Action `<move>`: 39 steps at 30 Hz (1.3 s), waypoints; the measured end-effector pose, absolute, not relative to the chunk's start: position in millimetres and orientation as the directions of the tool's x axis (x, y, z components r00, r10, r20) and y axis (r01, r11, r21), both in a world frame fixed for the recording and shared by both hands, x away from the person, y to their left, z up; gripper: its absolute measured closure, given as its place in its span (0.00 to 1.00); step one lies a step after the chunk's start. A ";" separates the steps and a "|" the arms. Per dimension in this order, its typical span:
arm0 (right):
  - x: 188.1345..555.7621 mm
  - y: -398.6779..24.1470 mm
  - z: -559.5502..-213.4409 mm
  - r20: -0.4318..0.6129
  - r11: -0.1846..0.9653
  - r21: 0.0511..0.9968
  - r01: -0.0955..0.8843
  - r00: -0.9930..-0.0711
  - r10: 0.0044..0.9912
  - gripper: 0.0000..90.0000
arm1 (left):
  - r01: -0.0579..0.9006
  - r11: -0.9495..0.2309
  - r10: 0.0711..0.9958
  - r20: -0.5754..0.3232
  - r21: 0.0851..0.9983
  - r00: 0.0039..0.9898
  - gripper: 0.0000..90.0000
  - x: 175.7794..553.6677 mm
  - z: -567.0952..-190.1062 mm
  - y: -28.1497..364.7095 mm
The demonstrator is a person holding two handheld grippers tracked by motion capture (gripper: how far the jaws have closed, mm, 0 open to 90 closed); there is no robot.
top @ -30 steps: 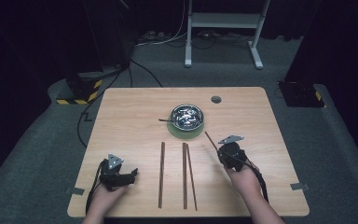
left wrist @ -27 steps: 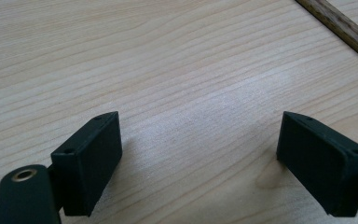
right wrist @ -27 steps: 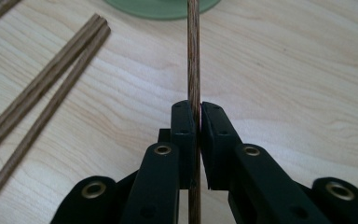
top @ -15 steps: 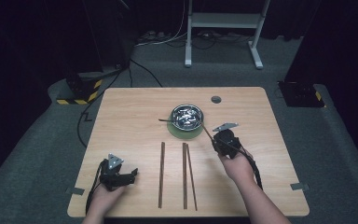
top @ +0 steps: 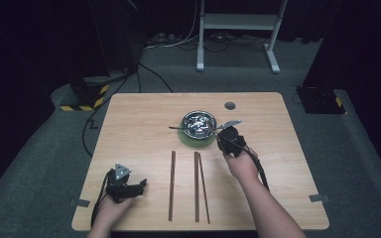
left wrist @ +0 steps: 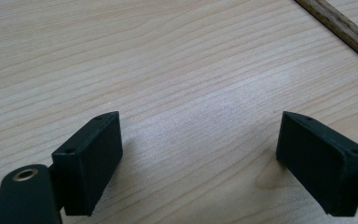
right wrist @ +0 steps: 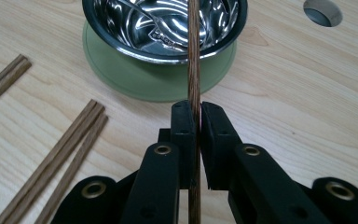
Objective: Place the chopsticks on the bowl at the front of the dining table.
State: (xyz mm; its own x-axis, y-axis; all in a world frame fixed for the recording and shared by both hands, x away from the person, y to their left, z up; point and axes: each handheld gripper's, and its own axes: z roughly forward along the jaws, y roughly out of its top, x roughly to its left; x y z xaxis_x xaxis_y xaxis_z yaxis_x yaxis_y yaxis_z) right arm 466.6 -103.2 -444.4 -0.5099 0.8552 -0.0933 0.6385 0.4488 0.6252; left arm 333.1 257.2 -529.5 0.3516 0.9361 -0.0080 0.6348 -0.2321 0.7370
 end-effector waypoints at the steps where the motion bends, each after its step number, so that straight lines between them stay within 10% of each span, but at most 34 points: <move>1: 468.7 -101.2 -444.9 -0.093 0.450 0.623 0.640 -0.510 0.855 0.93 | 0.632 -0.238 0.934 -0.005 0.737 0.358 0.16 333.0 -529.4 257.2; 39: 527.2 -45.2 -434.0 -0.132 0.468 0.643 0.607 -0.514 0.848 0.94 | 0.631 -0.250 0.929 -0.003 0.734 0.371 0.16 333.3 -529.4 256.2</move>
